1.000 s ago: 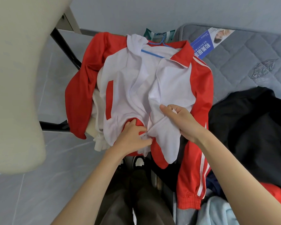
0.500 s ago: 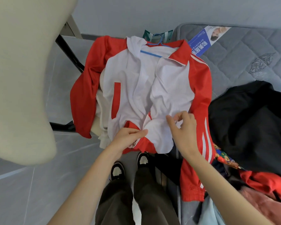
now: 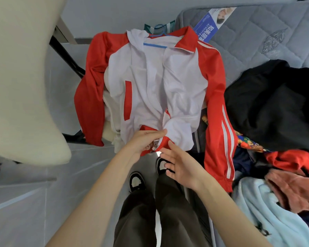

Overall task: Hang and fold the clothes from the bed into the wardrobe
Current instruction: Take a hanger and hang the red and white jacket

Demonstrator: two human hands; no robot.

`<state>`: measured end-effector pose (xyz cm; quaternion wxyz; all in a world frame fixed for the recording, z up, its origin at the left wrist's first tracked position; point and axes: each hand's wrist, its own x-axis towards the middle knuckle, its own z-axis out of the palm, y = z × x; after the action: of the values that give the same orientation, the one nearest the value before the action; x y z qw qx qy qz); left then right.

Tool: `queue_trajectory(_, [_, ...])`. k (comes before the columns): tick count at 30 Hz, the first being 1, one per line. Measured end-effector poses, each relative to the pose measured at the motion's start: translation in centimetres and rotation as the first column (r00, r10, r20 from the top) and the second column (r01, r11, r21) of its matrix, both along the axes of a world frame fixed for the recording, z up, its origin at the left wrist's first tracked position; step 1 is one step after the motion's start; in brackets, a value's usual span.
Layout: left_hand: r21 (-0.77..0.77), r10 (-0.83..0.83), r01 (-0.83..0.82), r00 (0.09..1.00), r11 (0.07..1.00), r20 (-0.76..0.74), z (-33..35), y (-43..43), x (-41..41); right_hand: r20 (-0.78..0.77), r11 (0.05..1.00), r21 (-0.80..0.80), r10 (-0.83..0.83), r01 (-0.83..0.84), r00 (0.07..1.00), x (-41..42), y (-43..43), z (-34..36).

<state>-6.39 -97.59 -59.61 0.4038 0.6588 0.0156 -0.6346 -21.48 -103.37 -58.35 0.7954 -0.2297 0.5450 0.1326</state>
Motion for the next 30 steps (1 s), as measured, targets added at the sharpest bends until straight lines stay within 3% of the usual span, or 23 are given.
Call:
queue_trajectory(7, [0.007,-0.052,0.052,0.997,0.999,0.049,0.5,-0.5,-0.2,0.111,0.988,0.140,-0.076,0.060,0.991,0.6,0.4,0.1])
queue_trajectory(14, [-0.033,-0.046,0.049,0.995,0.998,0.086,0.9,-0.7,-0.1,0.160,0.983,0.017,-0.181,0.181,0.970,-0.4,0.5,-0.4])
queue_trajectory(16, [-0.120,-0.033,0.038,0.998,0.992,0.044,0.9,-0.1,0.2,0.177,0.965,0.014,-0.261,0.263,0.949,-0.9,-0.1,-0.5])
queue_trajectory(19, [-0.298,0.031,-0.059,0.995,0.953,-0.097,0.3,1.5,0.7,0.177,0.940,-0.006,-0.336,0.342,0.925,-2.0,-1.2,-0.6])
queue_trajectory(21, [-0.330,0.118,-0.164,0.981,0.930,-0.154,0.1,2.2,0.5,0.171,0.939,-0.058,-0.326,0.340,0.930,-2.4,-1.4,-0.7])
queue_trajectory(25, [-0.268,0.370,-0.386,0.923,0.883,-0.109,0.2,2.2,-0.4,0.165,0.951,-0.189,-0.216,0.245,0.962,-1.4,-0.7,-0.6])
queue_trajectory(30, [-0.212,0.516,-0.537,0.844,0.817,-0.147,0.5,1.9,-1.4,0.200,0.928,-0.317,-0.134,0.194,0.971,0.8,0.4,-0.2])
